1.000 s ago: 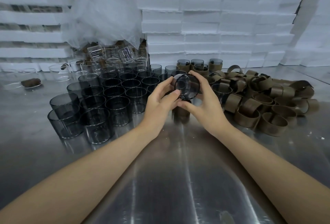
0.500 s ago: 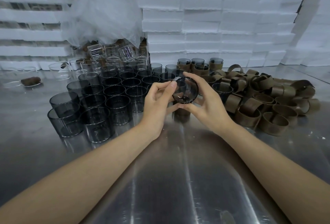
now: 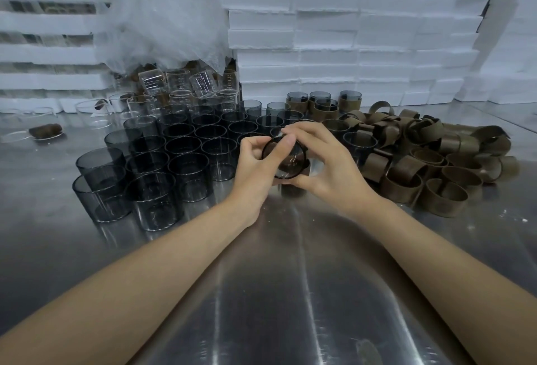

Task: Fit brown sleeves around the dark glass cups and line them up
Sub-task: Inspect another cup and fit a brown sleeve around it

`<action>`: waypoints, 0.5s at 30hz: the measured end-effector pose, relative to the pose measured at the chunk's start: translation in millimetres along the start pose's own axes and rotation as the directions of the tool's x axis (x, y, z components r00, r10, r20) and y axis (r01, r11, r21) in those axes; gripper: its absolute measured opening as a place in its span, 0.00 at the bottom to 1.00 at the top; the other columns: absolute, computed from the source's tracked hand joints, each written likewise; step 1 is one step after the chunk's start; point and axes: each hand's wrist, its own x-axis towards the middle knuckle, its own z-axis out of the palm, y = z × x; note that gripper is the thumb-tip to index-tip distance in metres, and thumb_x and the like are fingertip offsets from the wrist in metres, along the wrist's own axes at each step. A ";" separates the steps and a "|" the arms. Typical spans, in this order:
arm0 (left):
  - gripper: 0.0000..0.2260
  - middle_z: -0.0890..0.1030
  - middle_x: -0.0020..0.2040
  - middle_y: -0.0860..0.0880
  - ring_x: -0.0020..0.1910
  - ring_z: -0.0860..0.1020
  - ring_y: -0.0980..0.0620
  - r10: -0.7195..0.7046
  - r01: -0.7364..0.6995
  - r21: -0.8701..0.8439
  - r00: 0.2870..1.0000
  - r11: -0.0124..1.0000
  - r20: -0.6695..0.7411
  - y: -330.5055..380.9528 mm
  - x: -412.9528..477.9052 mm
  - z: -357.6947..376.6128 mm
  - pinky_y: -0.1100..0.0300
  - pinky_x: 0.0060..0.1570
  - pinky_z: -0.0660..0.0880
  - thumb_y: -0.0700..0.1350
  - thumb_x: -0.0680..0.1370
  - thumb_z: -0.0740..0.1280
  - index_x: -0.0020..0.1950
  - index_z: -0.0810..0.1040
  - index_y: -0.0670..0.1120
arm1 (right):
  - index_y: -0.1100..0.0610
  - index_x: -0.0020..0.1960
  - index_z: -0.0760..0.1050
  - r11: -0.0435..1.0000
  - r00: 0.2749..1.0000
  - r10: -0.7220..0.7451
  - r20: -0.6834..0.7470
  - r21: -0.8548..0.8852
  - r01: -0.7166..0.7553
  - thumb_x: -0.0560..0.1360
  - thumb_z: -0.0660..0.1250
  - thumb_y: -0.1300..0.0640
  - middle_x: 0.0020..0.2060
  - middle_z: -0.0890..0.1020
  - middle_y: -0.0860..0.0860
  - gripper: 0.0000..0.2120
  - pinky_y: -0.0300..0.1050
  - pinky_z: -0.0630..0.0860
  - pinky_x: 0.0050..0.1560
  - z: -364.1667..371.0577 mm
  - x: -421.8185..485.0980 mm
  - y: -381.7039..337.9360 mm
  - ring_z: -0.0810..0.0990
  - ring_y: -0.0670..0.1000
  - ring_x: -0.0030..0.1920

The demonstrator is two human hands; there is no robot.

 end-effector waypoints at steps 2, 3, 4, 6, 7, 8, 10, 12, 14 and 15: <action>0.30 0.77 0.51 0.46 0.51 0.81 0.50 0.001 0.000 0.034 1.000 0.999 -0.012 -1.6 0.6 0.1 0.51 0.50 0.82 0.56 0.63 0.76 0.58 0.69 0.45 | 0.61 0.67 0.74 1.000 1.000 0.019 0.000 0.004 -0.019 0.68 0.77 0.63 0.62 0.74 0.53 0.28 0.52 0.71 0.67 0.7 -0.3 -0.8 0.73 0.50 0.65; 0.30 0.77 0.52 0.46 0.53 0.81 0.49 0.000 0.001 0.044 1.000 0.999 -0.008 -2.3 1.1 0.0 0.50 0.53 0.81 0.55 0.63 0.78 0.58 0.69 0.45 | 0.60 0.67 0.74 1.000 1.000 0.028 0.001 0.005 -0.028 0.68 0.78 0.63 0.62 0.73 0.52 0.29 0.52 0.72 0.67 0.9 -0.5 -1.1 0.73 0.49 0.65; 0.30 0.77 0.51 0.47 0.55 0.81 0.49 0.001 -0.001 0.053 1.000 0.999 0.000 -3.0 1.5 -0.3 0.50 0.54 0.80 0.54 0.63 0.79 0.57 0.69 0.45 | 0.60 0.67 0.74 0.999 0.999 0.037 0.002 0.010 -0.037 0.67 0.78 0.63 0.62 0.73 0.51 0.30 0.51 0.72 0.66 1.1 -0.5 -1.4 0.73 0.49 0.64; 0.28 0.77 0.50 0.49 0.53 0.80 0.53 0.019 -0.020 0.081 1.000 0.997 0.011 -5.2 3.0 -0.8 0.58 0.50 0.81 0.52 0.63 0.79 0.55 0.69 0.46 | 0.60 0.67 0.74 0.997 0.998 0.062 0.001 0.043 -0.062 0.66 0.79 0.63 0.61 0.73 0.50 0.31 0.49 0.73 0.66 1.4 -0.3 -1.9 0.74 0.48 0.64; 0.25 0.77 0.49 0.50 0.50 0.80 0.57 0.033 -0.034 0.101 0.999 0.994 0.012 -6.5 4.0 -1.0 0.63 0.45 0.80 0.50 0.64 0.79 0.54 0.69 0.47 | 0.59 0.67 0.74 0.994 0.997 0.081 -0.002 0.070 -0.081 0.66 0.79 0.63 0.61 0.72 0.50 0.31 0.45 0.73 0.65 1.3 -0.1 -1.8 0.74 0.45 0.63; 0.23 0.77 0.49 0.50 0.47 0.80 0.60 0.045 -0.046 0.122 0.999 0.991 0.013 -8.0 5.1 -1.1 0.66 0.43 0.78 0.47 0.66 0.79 0.53 0.69 0.48 | 0.59 0.67 0.74 0.991 0.995 0.097 -0.008 0.092 -0.096 0.65 0.79 0.63 0.61 0.72 0.50 0.32 0.39 0.73 0.64 1.4 -0.1 -1.3 0.73 0.41 0.62; 0.22 0.78 0.50 0.51 0.45 0.80 0.63 0.062 -0.066 0.153 0.998 0.986 0.029 -11.0 6.9 -1.2 0.66 0.44 0.78 0.42 0.68 0.79 0.53 0.69 0.49 | 0.59 0.67 0.74 0.988 0.993 0.114 -0.023 0.109 -0.111 0.65 0.79 0.64 0.60 0.73 0.49 0.32 0.28 0.69 0.59 1.3 -0.3 0.5 0.71 0.33 0.60; 0.22 0.78 0.50 0.51 0.45 0.80 0.65 0.089 -0.096 0.171 0.995 0.981 0.047 -13.1 7.4 -1.0 0.66 0.46 0.77 0.40 0.68 0.78 0.54 0.69 0.49 | 0.59 0.67 0.74 0.982 0.989 0.141 -0.038 0.134 -0.135 0.66 0.78 0.66 0.60 0.73 0.48 0.31 0.26 0.68 0.58 0.3 -0.2 1.7 0.72 0.33 0.60; 0.23 0.78 0.50 0.52 0.45 0.80 0.67 0.126 -0.135 0.189 0.990 0.973 0.059 -14.6 7.7 -0.9 0.70 0.46 0.75 0.37 0.69 0.78 0.54 0.69 0.50 | 0.59 0.66 0.74 0.977 0.985 0.163 -0.057 0.150 -0.153 0.66 0.77 0.67 0.60 0.75 0.49 0.30 0.29 0.69 0.59 -1.6 0.9 2.3 0.74 0.38 0.61; 0.23 0.78 0.51 0.52 0.45 0.80 0.67 0.139 -0.149 0.192 0.988 0.970 0.066 -15.1 7.9 -0.8 0.71 0.45 0.75 0.36 0.69 0.78 0.54 0.69 0.50 | 0.59 0.67 0.75 0.976 0.984 0.167 -0.067 0.150 -0.156 0.67 0.77 0.67 0.61 0.75 0.50 0.29 0.29 0.69 0.60 -2.6 1.7 2.7 0.74 0.41 0.62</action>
